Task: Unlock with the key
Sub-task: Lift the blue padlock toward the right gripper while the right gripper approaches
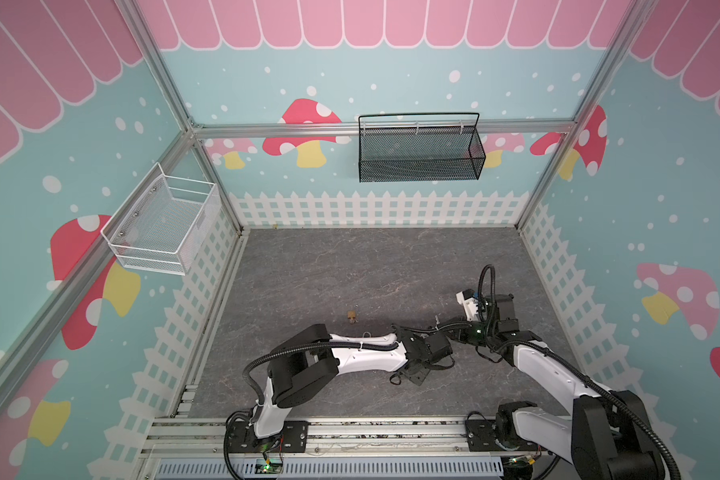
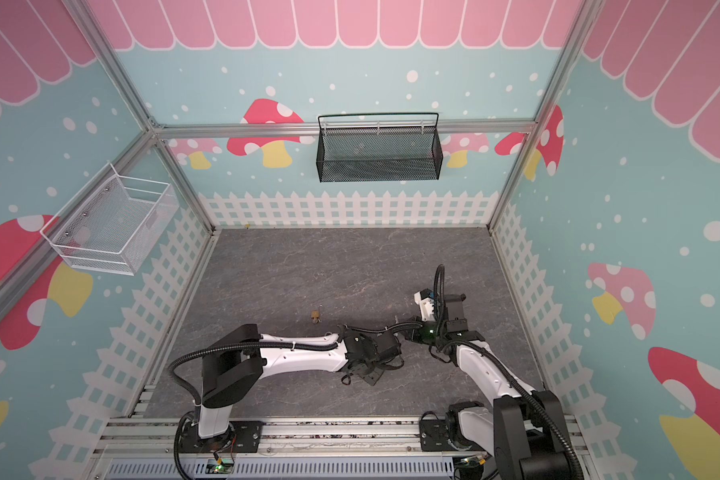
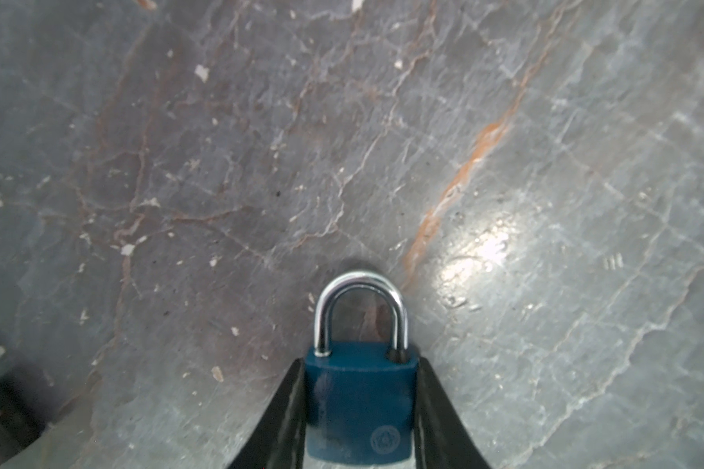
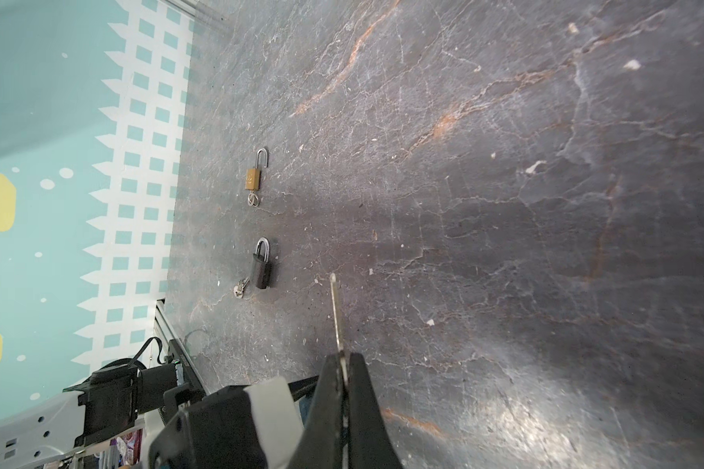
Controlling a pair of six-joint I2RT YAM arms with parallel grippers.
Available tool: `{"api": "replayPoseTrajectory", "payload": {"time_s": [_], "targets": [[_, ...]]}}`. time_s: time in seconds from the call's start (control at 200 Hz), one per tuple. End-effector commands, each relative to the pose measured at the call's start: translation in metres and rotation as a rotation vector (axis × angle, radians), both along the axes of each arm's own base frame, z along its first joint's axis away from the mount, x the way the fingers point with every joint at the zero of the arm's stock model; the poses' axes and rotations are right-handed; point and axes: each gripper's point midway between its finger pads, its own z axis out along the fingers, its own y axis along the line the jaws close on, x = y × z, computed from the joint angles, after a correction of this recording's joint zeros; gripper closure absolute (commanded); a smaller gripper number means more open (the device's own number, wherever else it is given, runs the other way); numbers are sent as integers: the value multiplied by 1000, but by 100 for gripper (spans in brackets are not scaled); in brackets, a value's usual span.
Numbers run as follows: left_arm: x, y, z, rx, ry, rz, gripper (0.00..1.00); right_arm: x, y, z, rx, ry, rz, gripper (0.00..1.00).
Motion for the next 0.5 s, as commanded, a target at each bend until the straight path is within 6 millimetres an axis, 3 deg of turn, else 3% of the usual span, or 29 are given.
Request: {"api": "replayPoseTrajectory", "payload": {"time_s": [0.0,0.245,0.495], "targets": [[5,12,10,-25,-2,75,100,1,-1,10,9,-24,-3,100],[25,38,47,-144,-49,278,100,3,-4,20,-18,-44,-13,100],[45,67,94,-377,-81,540,100,3,-3,27,-12,-51,-3,100]]}}
